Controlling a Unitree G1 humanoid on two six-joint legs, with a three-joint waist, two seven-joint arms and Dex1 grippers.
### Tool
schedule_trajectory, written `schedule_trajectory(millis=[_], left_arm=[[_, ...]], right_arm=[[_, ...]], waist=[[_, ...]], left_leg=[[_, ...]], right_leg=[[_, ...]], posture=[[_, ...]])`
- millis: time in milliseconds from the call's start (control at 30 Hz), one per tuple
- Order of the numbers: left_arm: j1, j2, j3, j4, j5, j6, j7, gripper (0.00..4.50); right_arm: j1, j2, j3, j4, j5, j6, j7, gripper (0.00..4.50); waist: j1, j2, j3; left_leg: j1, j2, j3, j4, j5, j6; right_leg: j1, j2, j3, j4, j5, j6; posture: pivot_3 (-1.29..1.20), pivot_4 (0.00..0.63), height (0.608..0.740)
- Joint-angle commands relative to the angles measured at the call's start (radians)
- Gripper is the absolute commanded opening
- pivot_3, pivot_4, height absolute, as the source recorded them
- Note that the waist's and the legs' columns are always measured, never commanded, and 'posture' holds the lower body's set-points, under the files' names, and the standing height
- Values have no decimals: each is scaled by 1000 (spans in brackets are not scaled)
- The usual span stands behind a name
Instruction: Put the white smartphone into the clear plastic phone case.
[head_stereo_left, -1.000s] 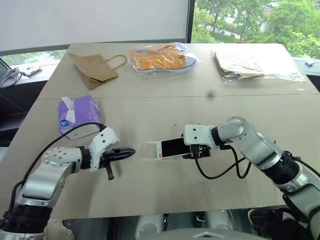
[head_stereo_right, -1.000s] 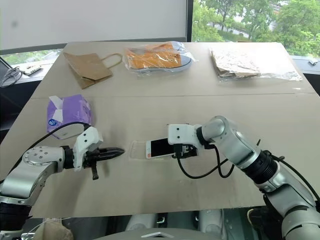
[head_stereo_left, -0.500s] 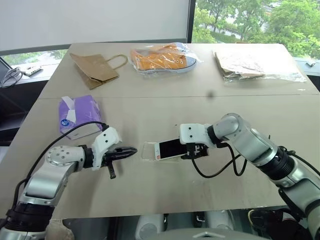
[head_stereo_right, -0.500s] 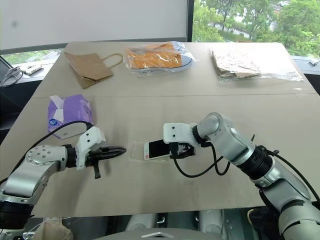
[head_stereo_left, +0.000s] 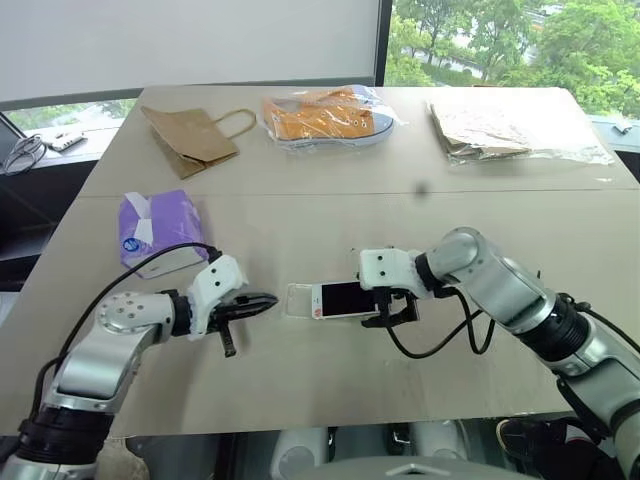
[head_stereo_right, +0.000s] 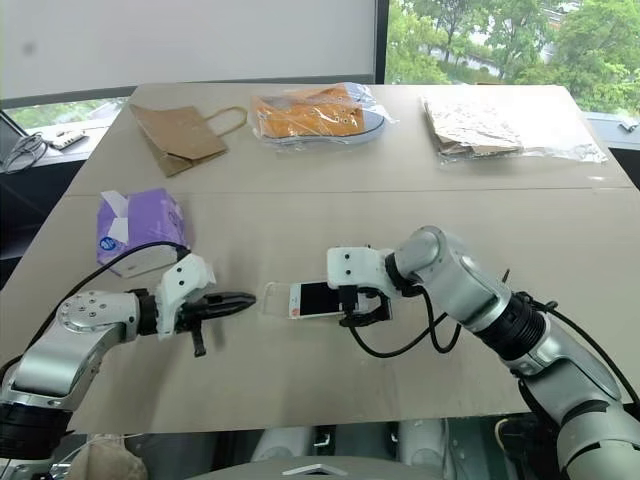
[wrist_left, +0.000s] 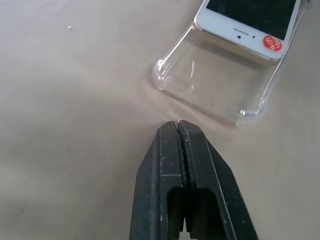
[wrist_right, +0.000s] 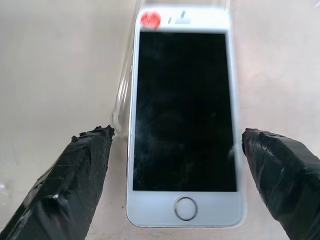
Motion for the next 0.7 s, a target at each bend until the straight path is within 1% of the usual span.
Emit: schedule_trajectory(millis=[33,167,233,267,400,467,533,633,700], left_arm=[[-1,-4,-6,-55,-5,19,14,0],[5,-6,-7,-50,-4,13,16,0],[7,-7,-7,-42,-2,6,16,0],[9,-9,-7,-39,-2,3,16,0],[15,-13,-8,-34,1,-6,18,0],[23,-15,-8,-34,2,-12,19,0],[31,-14,-8,-34,2,-19,19,0],[45,-14,-9,-36,4,-25,21,0],[51,-16,-13,-39,5,-29,24,0]], right_arm=[[13,-4,-85,-83,60,50,-15,4481],[46,-19,-165,-151,120,114,-44,4481],[67,-21,-205,-166,141,140,-75,3943],[79,-32,-219,-172,151,147,-80,3806],[127,-100,-222,-169,125,115,-116,1930],[147,-132,-213,-159,108,90,-132,810],[159,-148,-211,-154,104,77,-144,75],[187,-184,-185,-135,70,7,-149,75],[198,-184,-178,-126,68,-8,-153,75]], waist=[[-1,0,0],[-2,0,0],[-1,0,0],[-1,0,0],[-1,0,0],[-1,0,0],[-2,0,0],[-1,0,0],[-2,0,0]], left_leg=[[0,0,0,0,0,0],[0,0,0,0,0,0],[0,0,-1,0,0,0],[0,0,-1,0,0,0],[0,0,0,0,0,1],[0,0,0,0,0,1],[0,0,0,0,0,1],[0,0,0,0,0,1],[0,0,0,0,-1,1]], right_leg=[[0,0,0,0,0,0],[0,0,0,0,0,0],[0,0,-1,0,0,0],[0,0,-1,0,0,0],[0,-1,-1,0,0,0],[0,-1,-1,0,-1,-1],[0,-1,-1,0,-2,-3],[0,-1,-1,0,-2,-3],[0,-2,-1,0,-2,-3]], posture=[[0,150,740],[0,150,740],[0,150,740],[0,150,740],[0,150,740],[0,150,740],[0,150,740],[0,150,740],[0,150,740]])
